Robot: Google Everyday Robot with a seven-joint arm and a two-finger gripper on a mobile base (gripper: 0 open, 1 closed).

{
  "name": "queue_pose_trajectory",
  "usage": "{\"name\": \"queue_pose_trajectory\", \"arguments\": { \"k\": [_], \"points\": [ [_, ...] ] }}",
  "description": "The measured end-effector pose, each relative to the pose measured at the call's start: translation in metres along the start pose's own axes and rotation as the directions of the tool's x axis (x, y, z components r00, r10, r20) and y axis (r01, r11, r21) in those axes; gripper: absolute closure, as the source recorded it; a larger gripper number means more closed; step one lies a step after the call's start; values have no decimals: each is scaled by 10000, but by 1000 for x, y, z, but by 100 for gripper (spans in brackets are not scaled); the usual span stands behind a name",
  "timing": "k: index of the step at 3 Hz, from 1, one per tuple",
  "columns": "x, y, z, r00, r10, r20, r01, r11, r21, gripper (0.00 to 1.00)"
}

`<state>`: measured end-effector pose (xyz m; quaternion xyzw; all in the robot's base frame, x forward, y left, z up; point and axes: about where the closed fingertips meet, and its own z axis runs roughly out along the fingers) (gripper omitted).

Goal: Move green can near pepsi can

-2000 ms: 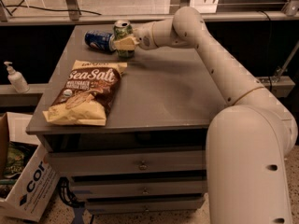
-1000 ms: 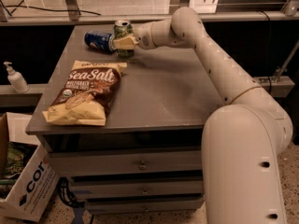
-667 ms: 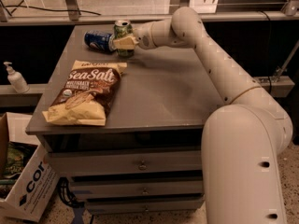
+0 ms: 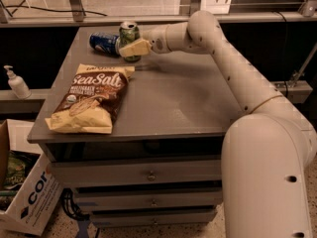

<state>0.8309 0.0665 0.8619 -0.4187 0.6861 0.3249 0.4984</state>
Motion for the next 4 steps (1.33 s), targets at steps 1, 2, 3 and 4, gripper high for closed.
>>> {"name": "queue_pose_trajectory", "arguments": {
  "k": [1, 2, 3, 4],
  "points": [
    [2, -13, -30, 9986, 255, 466, -271, 9990, 350, 0],
    [2, -32, -77, 9939, 383, 1039, -480, 9946, 925, 0],
    [5, -50, -126, 9883, 353, 1482, -599, 9845, 1649, 0],
    [0, -67, -178, 9835, 103, 1807, -546, 9687, 2421, 0]
  ]
}}
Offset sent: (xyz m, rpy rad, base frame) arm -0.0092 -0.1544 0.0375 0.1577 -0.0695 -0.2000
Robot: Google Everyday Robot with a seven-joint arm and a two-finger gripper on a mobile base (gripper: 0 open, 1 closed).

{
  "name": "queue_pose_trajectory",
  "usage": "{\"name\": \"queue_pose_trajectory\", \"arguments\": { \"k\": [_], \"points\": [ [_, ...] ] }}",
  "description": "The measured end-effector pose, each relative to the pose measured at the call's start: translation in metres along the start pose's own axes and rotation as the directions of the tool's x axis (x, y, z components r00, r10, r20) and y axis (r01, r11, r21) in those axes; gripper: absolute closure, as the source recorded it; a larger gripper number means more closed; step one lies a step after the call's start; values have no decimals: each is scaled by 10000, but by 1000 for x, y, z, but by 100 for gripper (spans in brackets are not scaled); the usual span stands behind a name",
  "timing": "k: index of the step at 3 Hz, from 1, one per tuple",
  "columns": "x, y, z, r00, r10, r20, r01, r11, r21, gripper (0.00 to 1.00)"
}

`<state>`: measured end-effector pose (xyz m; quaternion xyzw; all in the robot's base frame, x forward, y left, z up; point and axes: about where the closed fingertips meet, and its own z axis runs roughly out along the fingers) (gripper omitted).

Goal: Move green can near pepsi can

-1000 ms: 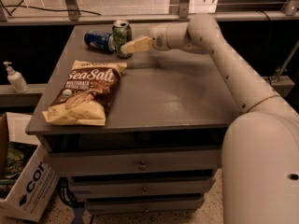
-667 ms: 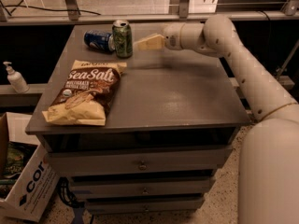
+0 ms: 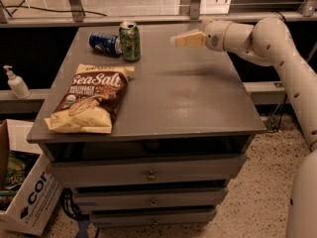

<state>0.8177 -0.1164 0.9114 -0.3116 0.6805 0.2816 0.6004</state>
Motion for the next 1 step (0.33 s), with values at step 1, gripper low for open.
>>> {"name": "queue_pose_trajectory", "arguments": {
  "k": [1],
  "points": [
    [0, -3, -5, 10000, -2, 10, 2, 10000, 73, 0]
  ]
}}
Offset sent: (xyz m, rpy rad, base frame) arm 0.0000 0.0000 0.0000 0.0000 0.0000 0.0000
